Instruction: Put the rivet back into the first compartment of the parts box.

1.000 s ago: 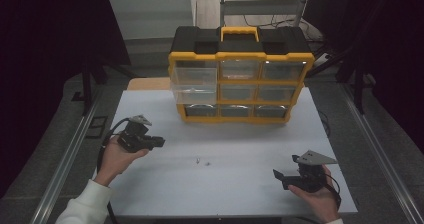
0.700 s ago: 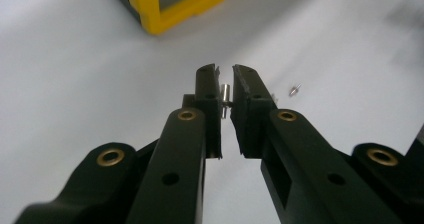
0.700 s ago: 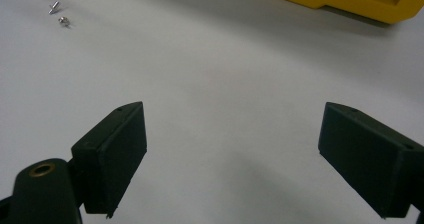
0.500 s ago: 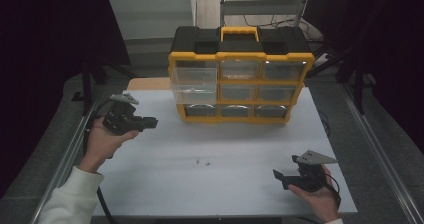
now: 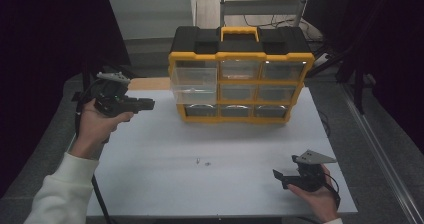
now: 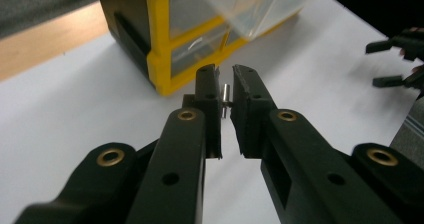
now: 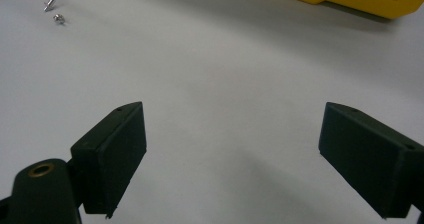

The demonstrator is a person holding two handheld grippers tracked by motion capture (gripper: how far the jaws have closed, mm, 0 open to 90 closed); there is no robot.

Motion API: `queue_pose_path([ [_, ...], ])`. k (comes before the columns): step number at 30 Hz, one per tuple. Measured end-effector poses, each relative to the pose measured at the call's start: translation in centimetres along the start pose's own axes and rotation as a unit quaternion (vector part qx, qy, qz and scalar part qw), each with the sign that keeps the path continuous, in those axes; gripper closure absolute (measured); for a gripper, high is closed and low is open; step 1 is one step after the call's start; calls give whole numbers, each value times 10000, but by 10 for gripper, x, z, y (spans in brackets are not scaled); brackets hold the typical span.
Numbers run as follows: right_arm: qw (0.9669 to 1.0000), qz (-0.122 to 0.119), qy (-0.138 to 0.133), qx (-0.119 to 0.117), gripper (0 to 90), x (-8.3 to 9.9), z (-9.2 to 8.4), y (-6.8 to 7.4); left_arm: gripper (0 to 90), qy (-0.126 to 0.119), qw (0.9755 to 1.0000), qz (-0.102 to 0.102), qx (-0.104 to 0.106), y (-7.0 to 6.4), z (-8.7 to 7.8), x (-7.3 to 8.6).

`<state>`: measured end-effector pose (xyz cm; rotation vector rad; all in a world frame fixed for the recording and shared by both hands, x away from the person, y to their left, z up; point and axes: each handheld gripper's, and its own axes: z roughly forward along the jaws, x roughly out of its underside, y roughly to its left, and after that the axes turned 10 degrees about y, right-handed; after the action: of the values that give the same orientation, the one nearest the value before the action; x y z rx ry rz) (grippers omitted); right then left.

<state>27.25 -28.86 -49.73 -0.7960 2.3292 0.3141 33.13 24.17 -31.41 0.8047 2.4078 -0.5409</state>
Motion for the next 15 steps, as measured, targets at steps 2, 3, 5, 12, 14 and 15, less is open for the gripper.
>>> queue_pose_path([
  [2, 10000, -12, -19, 11, 122, 0, 0, 0, 828, -44, 10000, 34, 4, -2, -6, -7],
  [3, 10000, -6, -7, 12, 122, 0, 0, 0, 828, -91, 9999, 60, -5, -4, -11, -13],
  [5, 10000, -9, 4, 12, 122, 0, 1, -1, 828, -107, 9999, 71, -19, -4, -13, -17],
  [12, 10000, -14, 44, 8, 122, 0, 2, -1, 828, -275, 9996, 101, -14, -8, -26, -40],
  [14, 10000, -15, 43, 9, 122, 0, 2, -1, 828, -310, 9995, 111, -30, -10, -28, -47],
  [15, 10000, -13, 35, 15, 122, 0, 2, -1, 828, -343, 9993, 123, 22, -12, -28, -54],
])
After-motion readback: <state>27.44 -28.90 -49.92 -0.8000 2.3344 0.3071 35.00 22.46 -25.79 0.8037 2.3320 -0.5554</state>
